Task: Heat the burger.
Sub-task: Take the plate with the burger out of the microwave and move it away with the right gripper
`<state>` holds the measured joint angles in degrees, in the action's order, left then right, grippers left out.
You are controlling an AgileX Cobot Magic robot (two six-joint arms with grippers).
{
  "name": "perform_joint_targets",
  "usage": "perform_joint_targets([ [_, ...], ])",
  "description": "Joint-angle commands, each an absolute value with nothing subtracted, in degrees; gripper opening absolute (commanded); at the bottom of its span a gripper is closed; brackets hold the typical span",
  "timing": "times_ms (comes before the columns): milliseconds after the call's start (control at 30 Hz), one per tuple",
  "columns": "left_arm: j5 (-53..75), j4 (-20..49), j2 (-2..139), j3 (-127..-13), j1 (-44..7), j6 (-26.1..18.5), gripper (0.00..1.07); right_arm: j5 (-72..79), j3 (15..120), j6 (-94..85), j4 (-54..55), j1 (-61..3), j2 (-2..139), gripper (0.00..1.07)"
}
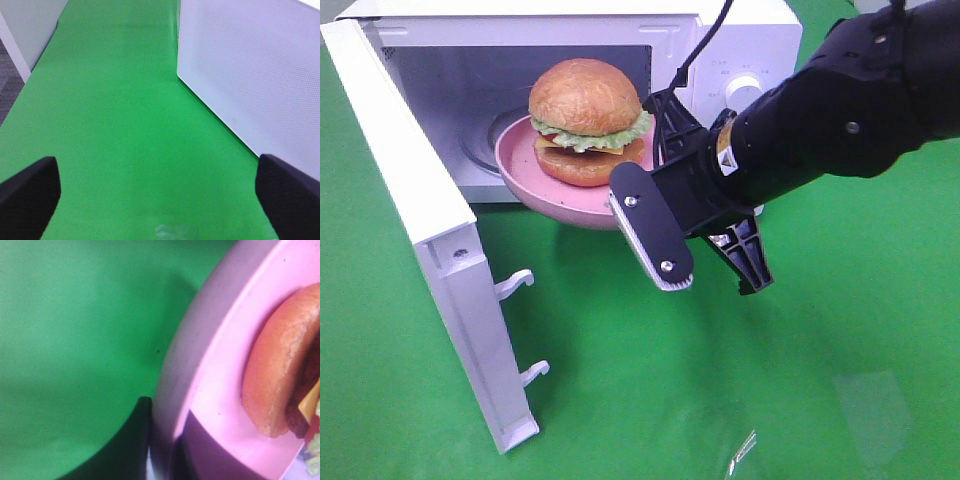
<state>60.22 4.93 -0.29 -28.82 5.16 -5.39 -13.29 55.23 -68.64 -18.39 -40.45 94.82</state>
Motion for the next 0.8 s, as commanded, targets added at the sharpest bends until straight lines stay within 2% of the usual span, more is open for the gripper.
perform_joint_targets([
  [33,59.42,5.04,-1.15,-28.59,5.16,-5.33,0.98,-10.54,53.63,-67.49,-18.96,-40.22,91.44,0.0],
  [233,59.42,5.04,-1.15,-28.59,5.16,-5.33,0.98,-11.63,46.75,-66.23,-18.96,-40.22,82.16,0.0],
  [600,59.42,5.04,-1.15,-28.59,5.16,-5.33,0.98,-17.88,40.34,-66.23,-19.02,-40.22,71.16,0.0],
  [800,59.42,5.04,-1.15,-28.59,5.16,-5.33,0.98,-23.66,35.64,-60.05,-23.84,-40.22,61.42,0.0],
])
